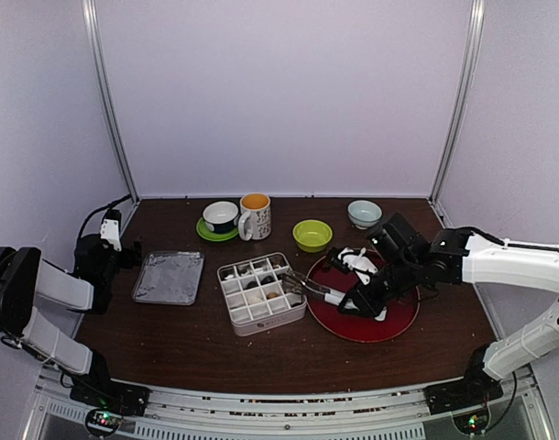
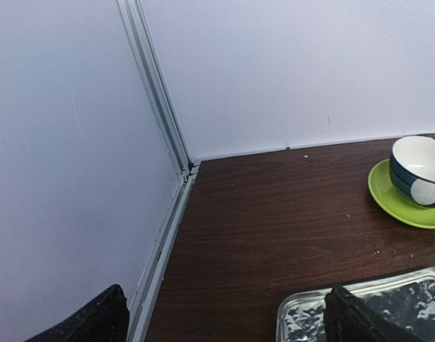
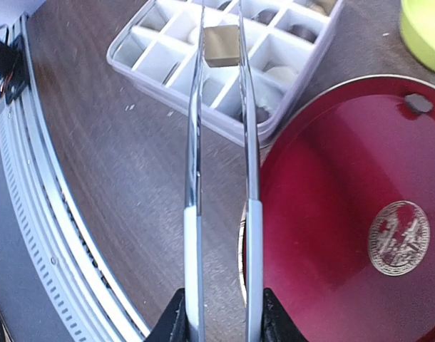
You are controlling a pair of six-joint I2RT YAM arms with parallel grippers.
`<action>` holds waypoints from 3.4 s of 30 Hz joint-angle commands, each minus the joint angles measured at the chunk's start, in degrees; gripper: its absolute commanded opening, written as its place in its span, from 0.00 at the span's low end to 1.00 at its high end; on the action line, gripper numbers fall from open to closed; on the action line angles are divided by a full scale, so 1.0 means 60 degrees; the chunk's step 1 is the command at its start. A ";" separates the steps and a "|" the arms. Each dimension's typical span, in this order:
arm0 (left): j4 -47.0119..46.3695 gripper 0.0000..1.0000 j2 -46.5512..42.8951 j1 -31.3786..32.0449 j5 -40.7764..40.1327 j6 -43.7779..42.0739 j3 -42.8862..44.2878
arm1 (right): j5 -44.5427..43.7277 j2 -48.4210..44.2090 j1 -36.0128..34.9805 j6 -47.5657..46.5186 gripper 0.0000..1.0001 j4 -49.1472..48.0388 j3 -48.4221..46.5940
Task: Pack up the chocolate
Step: Place the fake chocolate in the empty pocket of the box, then pick up the fake chocolate from the plate.
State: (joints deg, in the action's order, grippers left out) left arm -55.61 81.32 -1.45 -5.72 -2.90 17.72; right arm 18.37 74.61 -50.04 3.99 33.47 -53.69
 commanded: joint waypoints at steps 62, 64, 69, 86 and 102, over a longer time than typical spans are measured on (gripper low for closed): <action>-0.0359 0.98 0.0055 -0.0067 -0.0062 0.0146 0.0240 | -0.2567 0.1246 0.1661 0.0905 0.41 -0.0945 0.0605; -0.0366 0.98 0.0055 -0.0079 -0.0058 0.0144 0.0239 | -0.2510 0.1403 0.1749 0.0906 0.43 -0.1110 0.0581; -0.0368 0.98 0.0055 -0.0080 -0.0060 0.0142 0.0241 | -0.2332 0.1911 0.2068 0.0737 0.44 -0.1142 0.0331; -0.0362 0.98 0.0055 -0.0078 -0.0058 0.0144 0.0241 | -0.1875 0.2854 0.2428 0.0222 0.40 -0.1535 -0.0327; -0.0348 0.98 0.0055 -0.0079 -0.0058 0.0142 0.0241 | -0.1399 0.2122 0.2569 -0.0146 0.26 -0.2079 0.0211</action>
State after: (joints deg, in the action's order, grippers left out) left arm -55.59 81.32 -1.45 -5.78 -2.46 18.11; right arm 9.04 91.24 -34.94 3.90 23.86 -53.84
